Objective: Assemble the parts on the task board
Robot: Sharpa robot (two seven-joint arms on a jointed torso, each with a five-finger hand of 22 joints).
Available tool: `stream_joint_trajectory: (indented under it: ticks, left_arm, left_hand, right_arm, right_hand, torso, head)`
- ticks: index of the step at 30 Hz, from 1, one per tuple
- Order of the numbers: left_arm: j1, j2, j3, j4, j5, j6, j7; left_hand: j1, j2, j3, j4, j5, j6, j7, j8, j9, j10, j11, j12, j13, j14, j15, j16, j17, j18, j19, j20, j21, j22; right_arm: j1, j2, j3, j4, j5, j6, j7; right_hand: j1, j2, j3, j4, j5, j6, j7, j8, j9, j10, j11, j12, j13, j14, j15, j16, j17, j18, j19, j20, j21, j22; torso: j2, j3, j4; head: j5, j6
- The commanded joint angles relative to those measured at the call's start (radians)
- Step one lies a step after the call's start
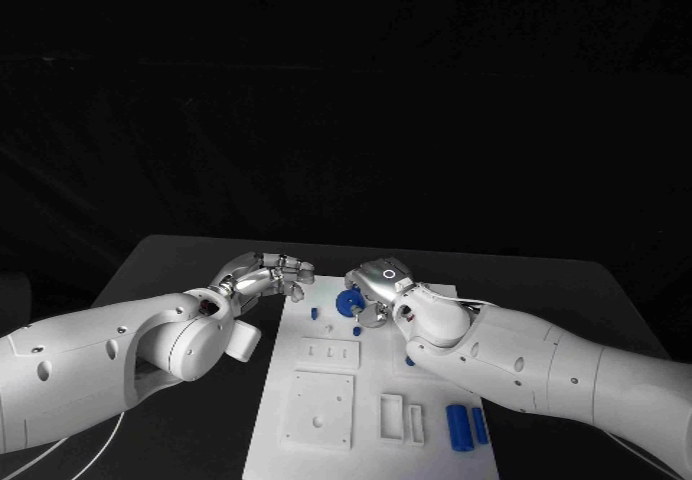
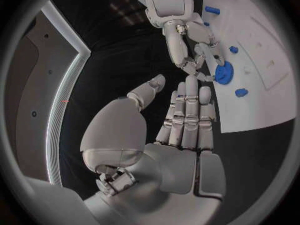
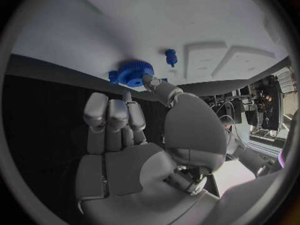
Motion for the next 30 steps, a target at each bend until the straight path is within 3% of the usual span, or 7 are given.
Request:
stream_joint_trajectory:
  ticks: [1, 8, 14, 20, 23, 26, 30]
  left_arm:
    - [0.001, 0.002, 0.001, 0.001, 0.004, 0.01, 0.006]
    - [0.001, 0.004, 0.001, -0.001, 0.004, 0.011, 0.006]
    - [0.001, 0.003, 0.001, -0.006, 0.004, 0.011, 0.006]
    - [0.002, 0.0, 0.001, -0.007, 0.004, 0.009, 0.007]
    - [0.002, 0.001, 0.001, -0.008, 0.004, 0.01, 0.006]
    - [0.002, 0.001, 0.001, -0.007, 0.004, 0.01, 0.006]
    - [0.002, 0.002, 0.001, -0.008, 0.004, 0.01, 0.006]
  left_hand:
    - [-0.008, -0.003, 0.005, 0.001, -0.006, 0.004, 0.005, -0.006, -0.001, 0.003, 0.002, -0.004, -0.001, -0.002, -0.001, -0.004, -0.001, 0.015, 0.0, -0.003, 0.005, -0.001]
    - [-0.008, -0.003, 0.004, 0.001, -0.006, 0.004, 0.005, -0.006, -0.001, 0.003, 0.002, -0.004, -0.001, -0.002, -0.001, -0.004, -0.001, 0.015, 0.0, -0.003, 0.006, -0.001]
    - [-0.009, -0.003, 0.004, 0.001, -0.006, 0.004, 0.005, -0.006, -0.001, 0.003, 0.002, -0.004, -0.001, -0.002, -0.001, -0.004, -0.001, 0.015, 0.0, -0.003, 0.006, -0.001]
    - [-0.01, -0.003, 0.004, 0.002, -0.006, 0.004, 0.005, -0.006, -0.001, 0.003, 0.002, -0.005, -0.001, -0.002, -0.001, -0.004, -0.001, 0.015, 0.0, -0.003, 0.006, -0.001]
    - [-0.01, -0.003, 0.004, 0.002, -0.006, 0.004, 0.005, -0.006, -0.001, 0.003, 0.002, -0.005, -0.001, -0.002, -0.001, -0.004, -0.001, 0.015, 0.0, -0.003, 0.006, -0.001]
    - [-0.01, -0.002, 0.004, 0.002, -0.006, 0.004, 0.005, -0.006, -0.001, 0.003, 0.002, -0.005, -0.001, -0.002, -0.001, -0.004, -0.001, 0.015, 0.0, -0.003, 0.006, -0.002]
    - [-0.01, -0.002, 0.004, 0.002, -0.006, 0.004, 0.005, -0.006, -0.001, 0.003, 0.002, -0.005, -0.001, -0.002, -0.001, -0.004, -0.001, 0.015, 0.0, -0.003, 0.006, -0.002]
  right_arm:
    - [0.0, 0.001, 0.0, 0.001, -0.006, 0.005, -0.009]
    - [0.0, 0.0, 0.0, 0.005, 0.006, 0.008, -0.006]
    - [0.001, -0.028, 0.0, 0.035, 0.088, -0.009, 0.022]
    - [0.006, -0.018, 0.0, 0.017, 0.166, 0.085, 0.052]
    - [0.006, -0.013, 0.0, 0.012, 0.17, 0.097, 0.049]
    - [0.006, -0.01, 0.0, 0.003, 0.182, 0.115, 0.045]
    - [0.006, -0.009, 0.0, -0.006, 0.188, 0.133, 0.045]
  right_hand:
    - [0.001, -0.007, -0.004, 0.0, -0.002, -0.007, 0.001, -0.004, -0.001, -0.006, 0.002, -0.005, 0.102, 0.001, 0.004, -0.005, 0.001, 0.125, -0.002, -0.002, -0.006, 0.012]
    - [0.001, -0.008, -0.004, 0.0, -0.002, -0.007, 0.001, -0.004, -0.001, -0.008, 0.002, -0.007, 0.101, 0.001, 0.004, -0.005, 0.002, 0.125, -0.002, -0.002, -0.006, 0.012]
    - [-0.006, -0.008, -0.008, 0.004, 0.012, -0.008, 0.0, -0.003, -0.001, -0.007, 0.002, -0.007, 0.101, 0.001, 0.004, -0.007, 0.003, 0.125, -0.003, -0.001, -0.006, 0.012]
    - [-0.015, -0.002, -0.019, 0.006, 0.028, -0.012, 0.0, -0.002, -0.001, -0.005, 0.002, -0.005, 0.103, 0.002, 0.003, -0.009, 0.006, 0.125, -0.002, -0.001, -0.007, 0.012]
    - [-0.018, 0.006, -0.033, -0.001, 0.081, -0.045, -0.008, -0.015, -0.006, -0.01, -0.006, -0.007, 0.103, 0.001, -0.004, -0.012, 0.008, 0.125, -0.004, -0.002, -0.007, 0.013]
    - [-0.01, 0.029, -0.033, -0.009, 0.127, -0.055, -0.015, -0.014, -0.004, -0.009, -0.013, -0.007, 0.104, 0.002, -0.011, -0.014, 0.011, 0.125, -0.004, -0.004, -0.007, 0.013]
    - [-0.016, 0.045, -0.037, -0.023, 0.254, -0.07, -0.016, -0.014, -0.002, -0.008, -0.014, -0.005, 0.106, 0.002, -0.012, -0.015, 0.015, 0.125, -0.005, -0.004, -0.006, 0.015]
  torso:
    - [0.0, -0.0006, 0.0002]
    - [0.0, -0.001, 0.0]
    - [-0.001, -0.0003, 0.0007]
    - [0.0, 0.0008, -0.0035]
    - [0.0, 0.0008, -0.0004]
    - [0.0, 0.0017, -0.0006]
    - [0.0, 0.0003, -0.0013]
  head:
    - [-0.001, 0.001]
    - [-0.001, 0.002]
    - [-0.002, 0.005]
    - [0.002, 0.007]
    - [-0.001, 0.006]
    - [-0.001, 0.006]
    - [-0.002, 0.005]
